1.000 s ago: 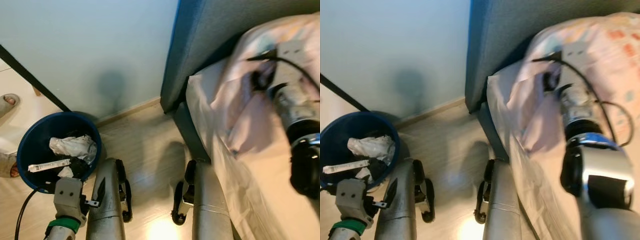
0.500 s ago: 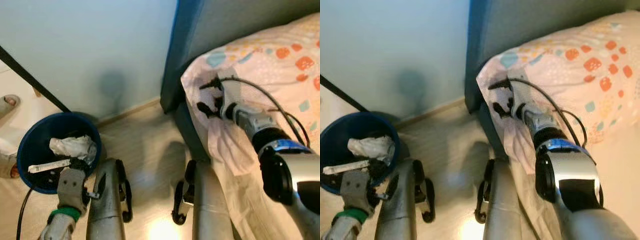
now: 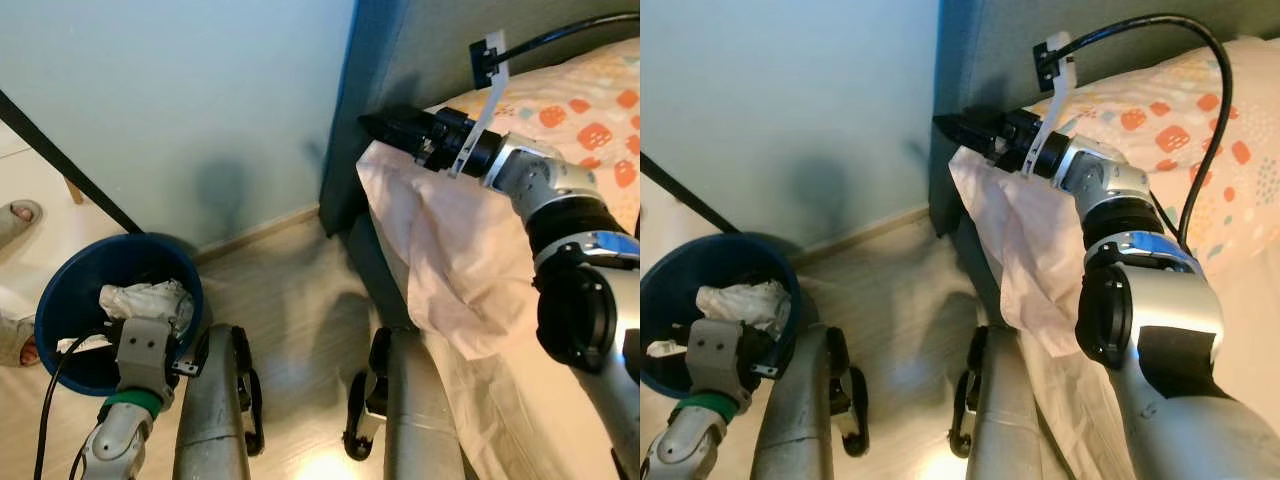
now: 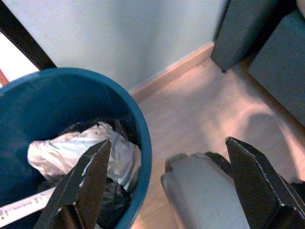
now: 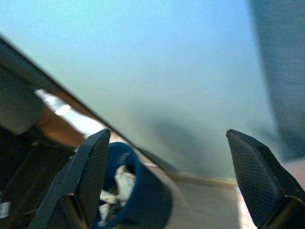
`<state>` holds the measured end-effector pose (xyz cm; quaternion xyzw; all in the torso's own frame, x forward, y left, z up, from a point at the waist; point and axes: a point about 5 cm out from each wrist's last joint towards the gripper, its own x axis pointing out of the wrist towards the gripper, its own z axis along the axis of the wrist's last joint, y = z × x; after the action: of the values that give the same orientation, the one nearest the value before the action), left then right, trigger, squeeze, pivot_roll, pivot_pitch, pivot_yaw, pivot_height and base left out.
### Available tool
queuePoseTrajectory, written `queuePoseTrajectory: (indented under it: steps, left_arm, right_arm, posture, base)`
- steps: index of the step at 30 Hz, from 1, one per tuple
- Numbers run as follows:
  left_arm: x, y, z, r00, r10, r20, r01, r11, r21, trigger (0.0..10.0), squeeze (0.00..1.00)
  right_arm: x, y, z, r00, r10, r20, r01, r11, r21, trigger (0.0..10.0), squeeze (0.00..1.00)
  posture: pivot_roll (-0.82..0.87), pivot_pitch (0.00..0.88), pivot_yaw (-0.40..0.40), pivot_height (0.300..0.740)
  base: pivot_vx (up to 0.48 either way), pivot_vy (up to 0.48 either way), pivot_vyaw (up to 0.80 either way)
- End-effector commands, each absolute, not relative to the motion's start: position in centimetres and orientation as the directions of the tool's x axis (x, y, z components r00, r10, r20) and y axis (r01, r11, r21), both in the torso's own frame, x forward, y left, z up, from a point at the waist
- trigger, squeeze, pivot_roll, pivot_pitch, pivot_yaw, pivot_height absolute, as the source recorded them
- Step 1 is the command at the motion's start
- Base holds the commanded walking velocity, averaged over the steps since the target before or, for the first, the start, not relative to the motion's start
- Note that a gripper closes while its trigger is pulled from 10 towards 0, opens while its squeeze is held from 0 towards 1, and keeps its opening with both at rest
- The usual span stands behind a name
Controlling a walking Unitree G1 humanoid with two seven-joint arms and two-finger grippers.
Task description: Clean up the room
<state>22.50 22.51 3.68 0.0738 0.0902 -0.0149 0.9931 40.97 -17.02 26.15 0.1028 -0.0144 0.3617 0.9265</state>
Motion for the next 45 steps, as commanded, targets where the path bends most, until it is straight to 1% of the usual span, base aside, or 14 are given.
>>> queuePoseTrajectory:
  steps: [1, 3, 6, 12, 16, 17, 27, 33, 35, 36, 37, 38, 40, 45]
  left_arm:
    - [21.4, 22.8, 2.5, 0.972, -0.010, -0.236, 0.046, 0.988, 0.145, 10.0, 0.00]
    - [21.5, 22.8, 2.4, 0.971, -0.013, -0.237, 0.048, 0.989, 0.142, 10.0, 0.00]
    - [21.5, 22.4, 2.2, 0.969, -0.027, -0.245, 0.062, 0.988, 0.138, 10.0, 0.00]
    - [21.9, 22.2, 2.0, 0.968, -0.040, -0.249, 0.076, 0.988, 0.134, 10.0, 0.00]
    - [22.4, 22.0, 1.9, 0.968, -0.051, -0.247, 0.086, 0.987, 0.135, 10.0, 0.00]
    - [23.3, 21.9, 2.3, 0.971, -0.061, -0.231, 0.095, 0.985, 0.141, 10.0, 0.00]
    - [25.3, 22.1, 3.3, 0.978, -0.072, -0.195, 0.104, 0.982, 0.159, 10.0, 0.00]
    - [26.9, 22.2, 3.1, 0.975, -0.065, -0.213, 0.101, 0.982, 0.161, 10.0, 0.00]
    - [26.6, 22.3, 1.9, 0.961, -0.052, -0.271, 0.099, 0.982, 0.164, 10.0, 0.00]
    - [26.6, 22.3, 1.9, 0.961, -0.052, -0.271, 0.099, 0.982, 0.164, 10.0, 0.00]
    - [26.1, 22.5, 0.8, 0.947, -0.032, -0.318, 0.085, 0.984, 0.156, 10.0, 0.00]
    - [26.1, 22.5, 0.8, 0.947, -0.032, -0.318, 0.085, 0.984, 0.156, 10.0, 0.00]
    - [24.4, 23.0, -1.4, 0.906, 0.026, -0.422, 0.029, 0.992, 0.125, 10.0, 0.00]
    - [23.0, 23.1, -3.0, 0.868, 0.066, -0.493, -0.025, 0.996, 0.089, 10.0, 0.00]
  right_arm:
    - [41.2, -18.9, 24.9, 0.854, 0.515, 0.075, -0.520, 0.835, 0.182, 10.0, 0.00]
    - [41.4, -21.1, 24.8, 0.956, 0.277, 0.100, -0.290, 0.942, 0.166, 10.0, 0.00]
    - [41.0, -22.3, 22.7, 0.988, 0.146, 0.042, -0.147, 0.988, 0.049, 10.0, 0.00]
    - [39.8, -20.7, 16.7, 0.949, 0.225, -0.223, -0.242, 0.969, -0.053, 10.0, 0.00]
    - [39.0, -18.8, 13.6, 0.902, 0.280, -0.330, -0.299, 0.954, -0.007, 10.0, 0.00]
    - [38.9, -17.0, 13.0, 0.898, 0.320, -0.303, -0.316, 0.947, 0.065, 10.0, 0.00]
    - [39.9, -14.9, 15.7, 0.934, 0.349, -0.076, -0.305, 0.891, 0.336, 10.0, 0.00]
    - [37.7, -10.4, 10.9, 0.805, 0.523, -0.280, -0.394, 0.824, 0.407, 10.0, 0.00]
    - [35.4, -7.7, 8.1, 0.673, 0.661, -0.333, -0.514, 0.741, 0.431, 10.0, 0.00]
    - [35.4, -7.7, 8.1, 0.673, 0.661, -0.333, -0.514, 0.741, 0.431, 10.0, 0.00]
    - [34.0, -6.2, 6.8, 0.590, 0.735, -0.336, -0.599, 0.677, 0.428, 10.0, 0.00]
    - [34.0, -6.2, 6.8, 0.590, 0.735, -0.336, -0.599, 0.677, 0.428, 10.0, 0.00]
    - [31.1, -4.1, 4.2, 0.483, 0.798, -0.359, -0.686, 0.600, 0.412, 10.0, 0.00]
    - [29.8, -4.3, 2.3, 0.506, 0.764, -0.400, -0.632, 0.644, 0.431, 10.0, 0.00]
  posture:
    - [0.05, 0.231, 0.006, 0.600]
    - [0.05, 0.229, 0.011, 0.600]
    - [0.05, 0.228, 0.019, 0.600]
    - [0.03, 0.221, 0.024, 0.600]
    - [0.03, 0.203, 0.027, 0.600]
    - [0.02, 0.180, 0.028, 0.600]
    - [0.01, 0.126, 0.032, 0.600]
    - [-0.02, 0.063, 0.043, 0.600]
    - [-0.03, 0.045, 0.050, 0.600]
    - [-0.03, 0.045, 0.050, 0.600]
    - [-0.03, 0.038, 0.053, 0.600]
    - [-0.03, 0.038, 0.053, 0.600]
    - [-0.04, 0.022, 0.054, 0.600]
    - [-0.04, 0.002, 0.052, 0.605]
  base:
    - [0.000, 0.000, 0.00]
    - [0.000, 0.000, 0.00]
    - [0.000, 0.000, 0.00]
    - [0.000, 0.000, 0.00]
    - [0.000, 0.000, 0.00]
    - [0.000, 0.000, 0.00]
    - [0.000, 0.000, 0.00]
    - [0.000, 0.000, 0.00]
    - [0.000, 0.000, 0.00]
    - [0.000, 0.000, 0.00]
    - [0.000, 0.000, 0.00]
    - [0.000, 0.000, 0.00]
    - [0.000, 0.000, 0.00]
    - [0.000, 0.000, 0.00]
